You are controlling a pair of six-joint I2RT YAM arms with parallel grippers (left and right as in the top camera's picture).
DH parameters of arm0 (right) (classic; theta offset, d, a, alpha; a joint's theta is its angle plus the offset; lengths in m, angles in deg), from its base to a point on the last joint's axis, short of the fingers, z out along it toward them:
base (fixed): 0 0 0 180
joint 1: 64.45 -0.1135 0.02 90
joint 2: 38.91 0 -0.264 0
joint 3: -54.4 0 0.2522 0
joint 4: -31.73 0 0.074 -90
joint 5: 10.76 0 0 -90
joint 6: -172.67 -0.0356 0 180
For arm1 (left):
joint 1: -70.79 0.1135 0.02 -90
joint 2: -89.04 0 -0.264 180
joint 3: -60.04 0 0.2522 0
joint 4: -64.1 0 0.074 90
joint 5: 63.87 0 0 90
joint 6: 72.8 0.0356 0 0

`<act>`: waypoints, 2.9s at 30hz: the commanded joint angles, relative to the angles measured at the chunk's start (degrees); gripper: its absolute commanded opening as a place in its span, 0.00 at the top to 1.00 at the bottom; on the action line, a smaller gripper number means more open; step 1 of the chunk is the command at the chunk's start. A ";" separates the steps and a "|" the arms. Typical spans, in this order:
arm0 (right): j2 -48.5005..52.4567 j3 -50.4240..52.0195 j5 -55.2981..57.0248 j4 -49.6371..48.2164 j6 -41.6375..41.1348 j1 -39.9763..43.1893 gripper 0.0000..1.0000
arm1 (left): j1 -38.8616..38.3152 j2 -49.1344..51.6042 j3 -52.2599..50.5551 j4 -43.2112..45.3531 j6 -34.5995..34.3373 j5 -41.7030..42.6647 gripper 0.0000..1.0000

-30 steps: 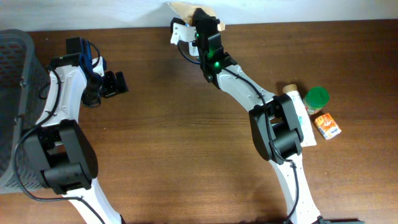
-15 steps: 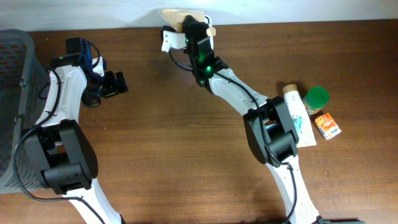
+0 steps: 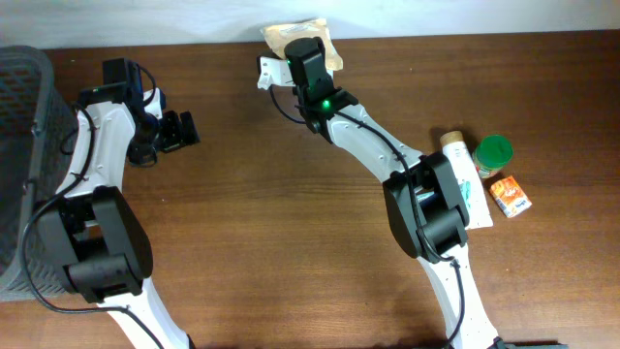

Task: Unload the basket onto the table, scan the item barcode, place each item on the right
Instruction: 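Hold the rice bag in front of the white scanner with the right gripper, then carry the rice bag right and drop it onto the item pile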

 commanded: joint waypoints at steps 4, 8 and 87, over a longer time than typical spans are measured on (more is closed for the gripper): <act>-3.58 -0.66 1.31 -3.28 -3.65 0.02 0.96 | 0.13 -1.55 0.66 -0.07 0.48 -0.17 0.01; -4.42 -0.66 1.11 -6.40 -3.65 0.04 0.96 | 0.15 -1.55 0.66 -0.07 0.48 -0.20 0.01; -44.44 -10.84 -36.94 96.45 -73.02 38.51 0.20 | 0.15 -1.55 0.66 -0.07 0.48 -0.20 0.01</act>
